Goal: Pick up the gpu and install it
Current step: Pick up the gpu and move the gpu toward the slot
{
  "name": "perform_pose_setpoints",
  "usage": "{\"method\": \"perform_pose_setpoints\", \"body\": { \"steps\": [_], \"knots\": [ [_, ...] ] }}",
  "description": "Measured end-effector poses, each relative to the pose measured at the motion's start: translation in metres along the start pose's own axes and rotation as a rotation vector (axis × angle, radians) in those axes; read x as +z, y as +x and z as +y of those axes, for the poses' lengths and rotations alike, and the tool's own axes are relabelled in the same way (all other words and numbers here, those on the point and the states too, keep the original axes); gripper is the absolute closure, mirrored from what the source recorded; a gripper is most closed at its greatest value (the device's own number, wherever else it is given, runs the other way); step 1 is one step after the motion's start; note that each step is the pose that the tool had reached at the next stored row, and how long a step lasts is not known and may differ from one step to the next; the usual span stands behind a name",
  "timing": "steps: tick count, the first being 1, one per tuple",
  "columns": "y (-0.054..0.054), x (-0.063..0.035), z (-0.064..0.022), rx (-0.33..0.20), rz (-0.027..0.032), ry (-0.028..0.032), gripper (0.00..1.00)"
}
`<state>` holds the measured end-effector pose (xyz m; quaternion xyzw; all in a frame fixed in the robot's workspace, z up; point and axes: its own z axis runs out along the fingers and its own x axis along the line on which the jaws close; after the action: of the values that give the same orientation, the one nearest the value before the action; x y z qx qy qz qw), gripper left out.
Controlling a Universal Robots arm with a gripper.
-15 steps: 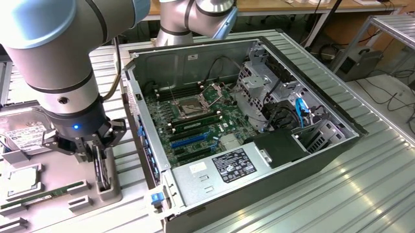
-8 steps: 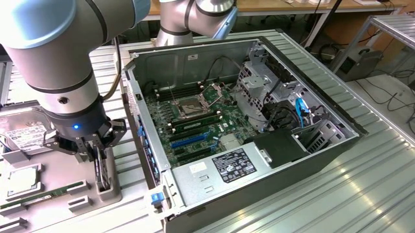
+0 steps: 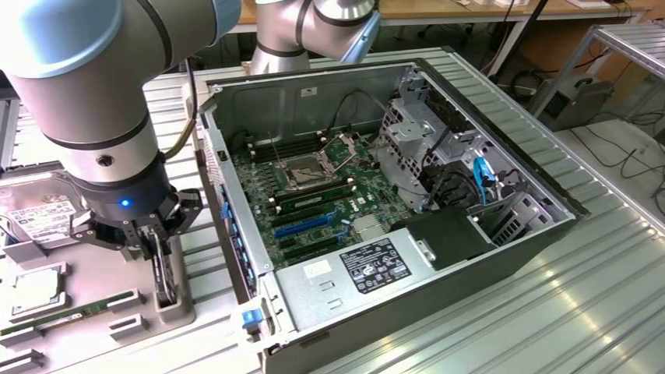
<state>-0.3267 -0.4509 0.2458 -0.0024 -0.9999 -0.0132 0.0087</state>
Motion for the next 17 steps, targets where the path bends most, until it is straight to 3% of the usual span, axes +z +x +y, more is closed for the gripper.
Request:
{"method": "perform_pose_setpoints", "body": {
  "steps": [10,17],
  "knots": [
    [0.0,-0.0003,0.0,-0.004,0.0,0.0,0.74],
    [0.0,-0.0105,0.0003,-0.004,0.0001,0.0001,0.74]
  ]
}}
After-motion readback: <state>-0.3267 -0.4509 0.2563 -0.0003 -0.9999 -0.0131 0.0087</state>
